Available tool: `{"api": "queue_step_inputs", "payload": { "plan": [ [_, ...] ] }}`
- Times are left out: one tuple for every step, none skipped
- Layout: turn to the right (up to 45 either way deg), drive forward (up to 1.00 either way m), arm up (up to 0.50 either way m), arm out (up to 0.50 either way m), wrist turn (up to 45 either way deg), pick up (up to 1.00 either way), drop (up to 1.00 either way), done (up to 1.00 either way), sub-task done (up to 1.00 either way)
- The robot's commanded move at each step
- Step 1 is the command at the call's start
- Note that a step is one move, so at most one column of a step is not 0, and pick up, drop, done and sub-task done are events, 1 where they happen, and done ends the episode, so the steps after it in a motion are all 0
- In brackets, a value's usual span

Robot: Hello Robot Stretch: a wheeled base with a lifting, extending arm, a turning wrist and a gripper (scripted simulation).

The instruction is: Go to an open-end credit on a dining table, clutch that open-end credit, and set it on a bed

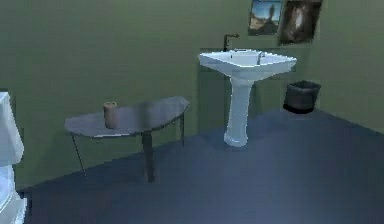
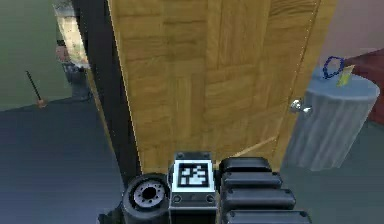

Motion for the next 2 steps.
{"api": "queue_step_inputs", "payload": {
  "plan": [
    [0.0,0.5,0.0,0.0,0.0,0.0,0.0,0.0,0.0],
    [45.0,0.0,0.0,0.0,0.0,0.0,0.0,0.0,0.0]
  ]
}}
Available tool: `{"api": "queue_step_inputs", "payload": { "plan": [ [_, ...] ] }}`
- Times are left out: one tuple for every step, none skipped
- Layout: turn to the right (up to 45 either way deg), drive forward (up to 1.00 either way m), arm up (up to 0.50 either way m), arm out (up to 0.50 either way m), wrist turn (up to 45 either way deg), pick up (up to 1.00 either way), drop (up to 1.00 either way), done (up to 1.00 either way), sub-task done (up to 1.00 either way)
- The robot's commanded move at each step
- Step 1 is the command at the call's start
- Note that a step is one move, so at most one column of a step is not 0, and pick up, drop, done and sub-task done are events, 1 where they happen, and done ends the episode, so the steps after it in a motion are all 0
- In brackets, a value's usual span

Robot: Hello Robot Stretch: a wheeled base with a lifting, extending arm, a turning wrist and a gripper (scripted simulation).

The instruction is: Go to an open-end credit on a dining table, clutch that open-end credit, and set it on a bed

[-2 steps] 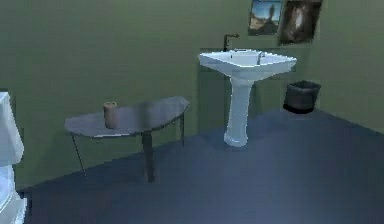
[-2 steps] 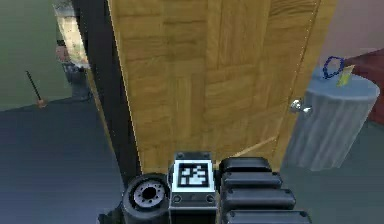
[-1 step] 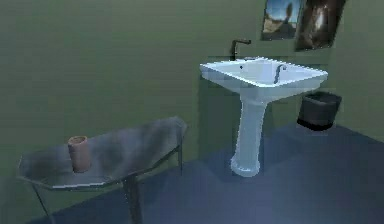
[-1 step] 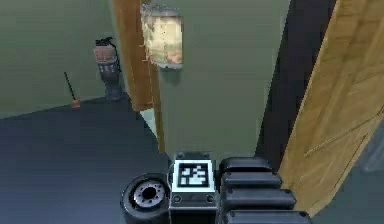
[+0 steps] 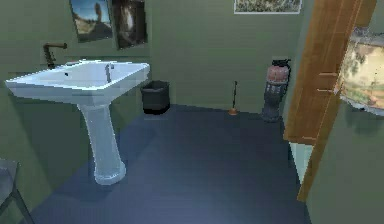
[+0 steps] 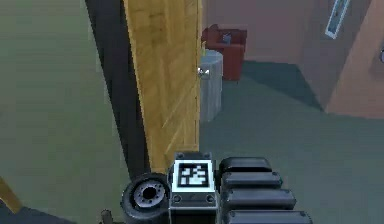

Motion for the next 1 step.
{"api": "queue_step_inputs", "payload": {
  "plan": [
    [12.0,0.0,0.0,0.0,0.0,0.0,0.0,0.0,0.0]
  ]
}}
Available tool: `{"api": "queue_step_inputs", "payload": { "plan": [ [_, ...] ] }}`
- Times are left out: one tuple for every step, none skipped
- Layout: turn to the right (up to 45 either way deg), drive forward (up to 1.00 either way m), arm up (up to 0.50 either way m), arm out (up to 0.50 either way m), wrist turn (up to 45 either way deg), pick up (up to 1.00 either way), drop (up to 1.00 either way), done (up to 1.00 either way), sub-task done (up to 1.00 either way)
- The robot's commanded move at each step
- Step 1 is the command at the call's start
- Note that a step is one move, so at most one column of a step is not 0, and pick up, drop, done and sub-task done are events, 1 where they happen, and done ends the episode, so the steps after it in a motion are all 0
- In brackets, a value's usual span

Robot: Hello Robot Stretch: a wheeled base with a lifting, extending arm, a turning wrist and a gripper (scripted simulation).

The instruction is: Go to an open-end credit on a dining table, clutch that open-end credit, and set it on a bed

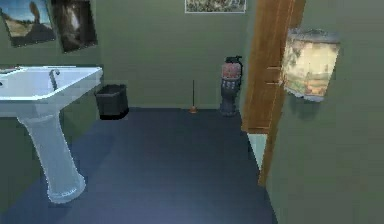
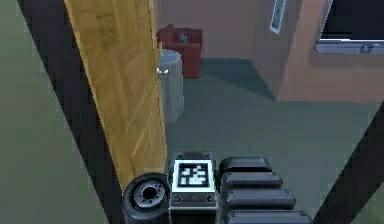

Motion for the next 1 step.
{"api": "queue_step_inputs", "payload": {
  "plan": [
    [0.0,0.75,0.0,0.0,0.0,0.0,0.0,0.0,0.0]
  ]
}}
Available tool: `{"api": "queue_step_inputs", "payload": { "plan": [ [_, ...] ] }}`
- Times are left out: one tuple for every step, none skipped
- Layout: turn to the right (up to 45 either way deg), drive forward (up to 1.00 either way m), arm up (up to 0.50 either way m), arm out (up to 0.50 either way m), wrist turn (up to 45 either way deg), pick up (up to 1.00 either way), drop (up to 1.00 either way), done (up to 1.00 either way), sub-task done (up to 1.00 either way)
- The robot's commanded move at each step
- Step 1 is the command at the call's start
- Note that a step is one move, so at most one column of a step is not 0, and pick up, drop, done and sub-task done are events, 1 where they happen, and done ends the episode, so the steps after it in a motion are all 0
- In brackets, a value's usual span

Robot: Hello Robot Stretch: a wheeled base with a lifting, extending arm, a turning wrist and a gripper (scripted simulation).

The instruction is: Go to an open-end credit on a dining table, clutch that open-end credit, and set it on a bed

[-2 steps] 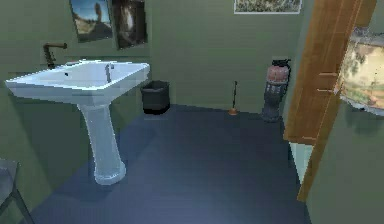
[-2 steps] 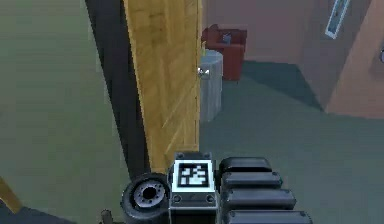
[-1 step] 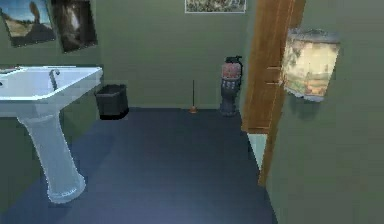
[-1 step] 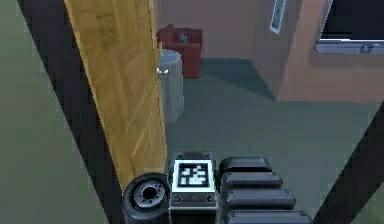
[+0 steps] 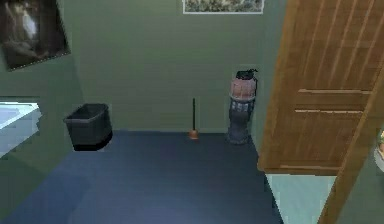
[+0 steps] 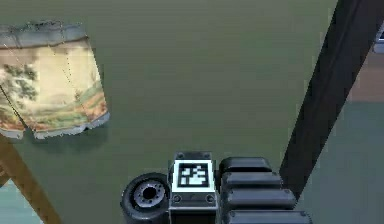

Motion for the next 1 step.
{"api": "queue_step_inputs", "payload": {
  "plan": [
    [3.0,0.0,0.0,0.0,0.0,0.0,0.0,0.0,0.0]
  ]
}}
